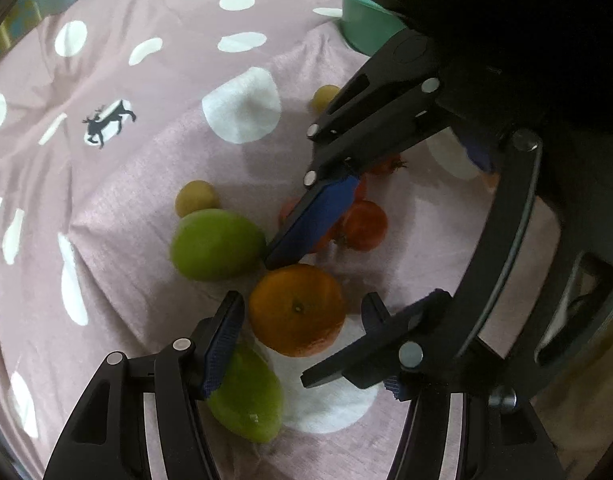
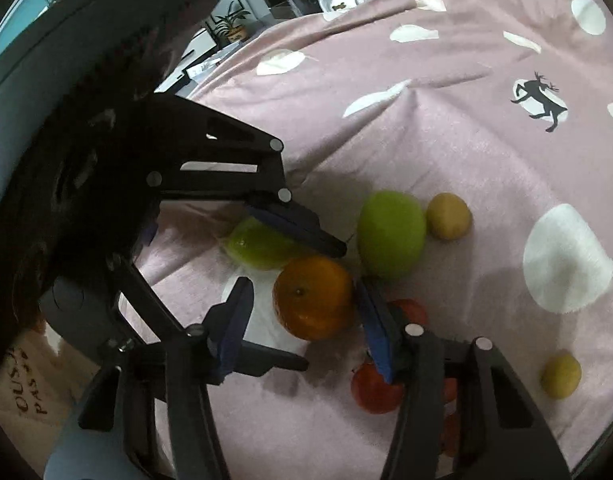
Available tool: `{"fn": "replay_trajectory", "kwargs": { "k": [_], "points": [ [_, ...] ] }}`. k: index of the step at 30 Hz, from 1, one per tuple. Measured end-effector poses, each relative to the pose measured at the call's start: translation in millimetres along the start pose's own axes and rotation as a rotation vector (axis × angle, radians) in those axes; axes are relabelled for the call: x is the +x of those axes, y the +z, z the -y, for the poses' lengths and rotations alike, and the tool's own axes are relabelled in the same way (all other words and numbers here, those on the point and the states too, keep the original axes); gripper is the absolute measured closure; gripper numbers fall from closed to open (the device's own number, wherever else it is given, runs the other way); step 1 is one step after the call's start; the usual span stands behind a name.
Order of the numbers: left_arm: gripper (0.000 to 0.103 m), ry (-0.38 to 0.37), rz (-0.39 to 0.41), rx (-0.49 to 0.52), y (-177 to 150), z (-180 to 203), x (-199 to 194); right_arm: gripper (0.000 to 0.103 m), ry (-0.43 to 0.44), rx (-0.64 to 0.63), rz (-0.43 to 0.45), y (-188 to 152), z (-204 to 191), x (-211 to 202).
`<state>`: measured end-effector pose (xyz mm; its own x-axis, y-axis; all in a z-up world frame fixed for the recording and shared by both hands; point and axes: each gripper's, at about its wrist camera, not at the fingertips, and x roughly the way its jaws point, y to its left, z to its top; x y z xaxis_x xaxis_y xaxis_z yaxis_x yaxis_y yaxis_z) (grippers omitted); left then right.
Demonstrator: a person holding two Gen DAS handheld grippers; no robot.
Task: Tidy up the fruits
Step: 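Close the right tool around the orange, then carry the orange to the teal bowl and release it from the right tool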
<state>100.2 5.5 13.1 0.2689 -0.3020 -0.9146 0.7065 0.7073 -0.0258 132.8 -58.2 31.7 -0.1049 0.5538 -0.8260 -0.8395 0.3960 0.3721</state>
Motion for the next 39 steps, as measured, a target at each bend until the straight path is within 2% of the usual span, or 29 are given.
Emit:
{"fn": "replay_trajectory", "kwargs": {
  "k": [1, 2, 6, 9, 14, 20, 25, 29, 35, 39],
  "points": [
    [0.042, 0.014, 0.006, -0.007, 1.8, -1.7, 3.4, 0.053, -0.013, 0.005, -0.002, 1.1, -1.4, 0.7],
    [0.042, 0.02, 0.021, -0.018, 1.2, -3.6, 4.7, 0.059, -0.024, 0.008, -0.006, 1.7, -2.3, 1.2],
    [0.055, -0.029, 0.039, -0.052, -1.1, -6.1, 4.1, 0.061, -0.042, 0.01, 0.021, -2.5, -4.4, -2.0],
    [0.058, 0.019, 0.026, -0.006, -4.3, 6.9, -0.2, 0.061, -0.021, 0.006, 0.03, -8.9, -6.5, -6.0],
    [0.058, 0.021, 0.012, -0.002, 0.8, 17.2, -5.8, 0.061, -0.003, 0.007, 0.037, -20.3, -10.5, -18.9],
    [0.058, 0.048, 0.057, 0.021, 22.5, 37.7, -31.7, 0.061, -0.026, -0.006, 0.101, -32.9, -18.3, -55.9],
    [0.058, 0.055, 0.118, 0.087, 59.2, 69.3, -50.7, 0.061, -0.091, 0.004, 0.174, -55.6, -14.2, -110.7],
    [0.058, 0.047, 0.158, 0.184, 102.8, 106.1, -53.2, 0.061, -0.199, 0.004, 0.212, -91.7, -2.7, -164.2],
    [0.058, -0.013, 0.218, 0.288, 179.6, 160.8, -39.7, 0.061, -0.34, 0.077, 0.239, -146.7, 38.8, -231.6],
    [0.058, -0.058, 0.209, 0.329, 224.8, 183.4, -15.5, 0.061, -0.376, 0.151, 0.242, -175.2, 75.0, -250.0]
  ]
}}
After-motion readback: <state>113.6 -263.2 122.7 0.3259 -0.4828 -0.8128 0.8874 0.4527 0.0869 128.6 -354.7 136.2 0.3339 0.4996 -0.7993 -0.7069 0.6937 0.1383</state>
